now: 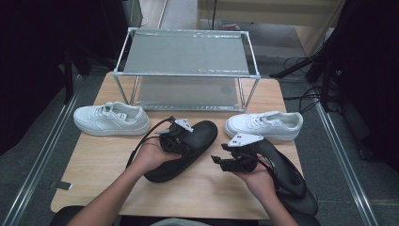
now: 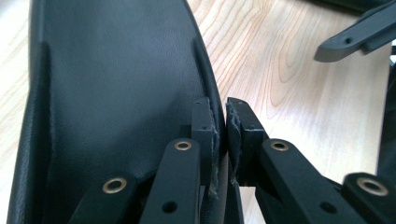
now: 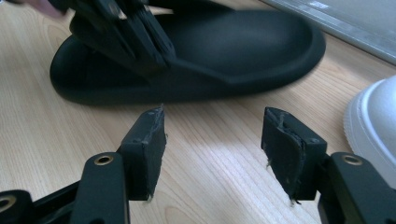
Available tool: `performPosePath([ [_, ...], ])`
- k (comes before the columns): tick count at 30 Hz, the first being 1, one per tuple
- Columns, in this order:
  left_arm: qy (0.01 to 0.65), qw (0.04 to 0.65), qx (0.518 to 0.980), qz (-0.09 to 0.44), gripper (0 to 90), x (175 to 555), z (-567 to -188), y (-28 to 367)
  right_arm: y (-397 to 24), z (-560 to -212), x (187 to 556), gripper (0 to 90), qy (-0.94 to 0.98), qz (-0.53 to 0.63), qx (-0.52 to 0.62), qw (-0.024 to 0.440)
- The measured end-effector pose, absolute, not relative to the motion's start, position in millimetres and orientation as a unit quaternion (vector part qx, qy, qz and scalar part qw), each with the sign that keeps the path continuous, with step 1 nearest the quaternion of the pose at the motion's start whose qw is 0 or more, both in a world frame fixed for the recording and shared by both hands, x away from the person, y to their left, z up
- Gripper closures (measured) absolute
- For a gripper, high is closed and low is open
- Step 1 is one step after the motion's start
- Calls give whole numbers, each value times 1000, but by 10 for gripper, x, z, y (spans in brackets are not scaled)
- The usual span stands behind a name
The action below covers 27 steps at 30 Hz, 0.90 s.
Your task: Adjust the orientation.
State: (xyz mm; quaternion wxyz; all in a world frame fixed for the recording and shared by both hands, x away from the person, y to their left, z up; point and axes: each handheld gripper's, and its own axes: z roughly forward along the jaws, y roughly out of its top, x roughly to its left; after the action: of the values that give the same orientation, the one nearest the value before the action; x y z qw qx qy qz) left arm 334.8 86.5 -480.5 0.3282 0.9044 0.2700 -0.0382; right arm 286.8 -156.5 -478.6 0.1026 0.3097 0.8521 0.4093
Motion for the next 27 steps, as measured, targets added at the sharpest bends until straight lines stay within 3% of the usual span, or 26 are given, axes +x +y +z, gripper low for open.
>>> performPosePath([
  [7, 285, 341, 894, -62, 814, 3411, -5002, 855, -1546, -4789, 2927, 422, 842, 424, 318, 100],
  [14, 286, 340, 894, -53, 784, 3409, -4999, 854, -1501, -4830, 3012, 432, 834, 438, 322, 91],
  [24, 284, 344, 895, -29, 594, 3327, -4811, 963, -1372, -4875, 3128, 450, 836, 441, 313, 94],
  [27, 287, 354, 890, -23, 581, 3293, -4725, 1043, -1351, -4890, 3149, 458, 838, 438, 312, 92],
])
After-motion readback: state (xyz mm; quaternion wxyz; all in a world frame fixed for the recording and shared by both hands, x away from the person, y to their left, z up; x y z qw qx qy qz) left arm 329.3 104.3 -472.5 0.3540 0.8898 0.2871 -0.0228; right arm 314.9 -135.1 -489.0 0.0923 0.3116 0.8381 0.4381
